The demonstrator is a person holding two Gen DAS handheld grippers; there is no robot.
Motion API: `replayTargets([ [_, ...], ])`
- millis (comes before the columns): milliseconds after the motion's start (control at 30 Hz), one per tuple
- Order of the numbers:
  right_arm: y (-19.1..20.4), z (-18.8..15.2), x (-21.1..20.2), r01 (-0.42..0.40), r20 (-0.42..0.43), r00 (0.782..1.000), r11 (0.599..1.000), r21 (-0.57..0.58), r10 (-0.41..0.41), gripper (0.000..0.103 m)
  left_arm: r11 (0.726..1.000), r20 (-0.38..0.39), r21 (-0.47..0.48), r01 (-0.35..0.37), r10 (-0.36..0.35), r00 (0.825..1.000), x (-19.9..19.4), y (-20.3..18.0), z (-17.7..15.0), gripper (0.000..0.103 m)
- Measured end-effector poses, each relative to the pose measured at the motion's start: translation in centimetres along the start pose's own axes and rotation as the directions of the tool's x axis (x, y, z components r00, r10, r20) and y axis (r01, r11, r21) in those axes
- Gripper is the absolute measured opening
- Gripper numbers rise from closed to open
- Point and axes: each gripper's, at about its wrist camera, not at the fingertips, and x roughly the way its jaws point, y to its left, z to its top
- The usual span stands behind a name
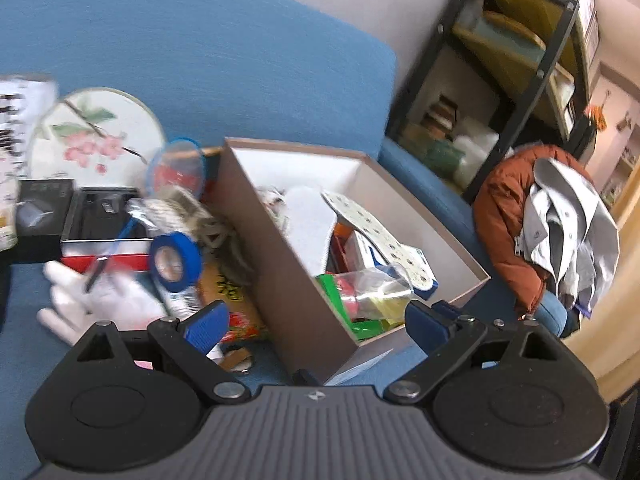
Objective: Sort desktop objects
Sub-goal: 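Withdraw the left tool from the box toward the white glove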
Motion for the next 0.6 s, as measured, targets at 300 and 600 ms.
replayTargets([
  [300, 6.7, -3.1, 0.9, -0.193, -0.076, 0.98, 0.976, -0.102, 0.185, 0.098, 0.993, 0.042, -0.067, -0.1, 0.103, 0.994, -5.1, 6.1, -6.2, 0.099],
  [600, 10.1, -4.3, 4.8, -0.258, -0.133, 0.962, 0.955, -0.146, 0.24, 0.097, 0.959, 0.003, -0.214, -0.185, 0.19, 0.982, -4.3, 13.2, -6.0, 0.099],
])
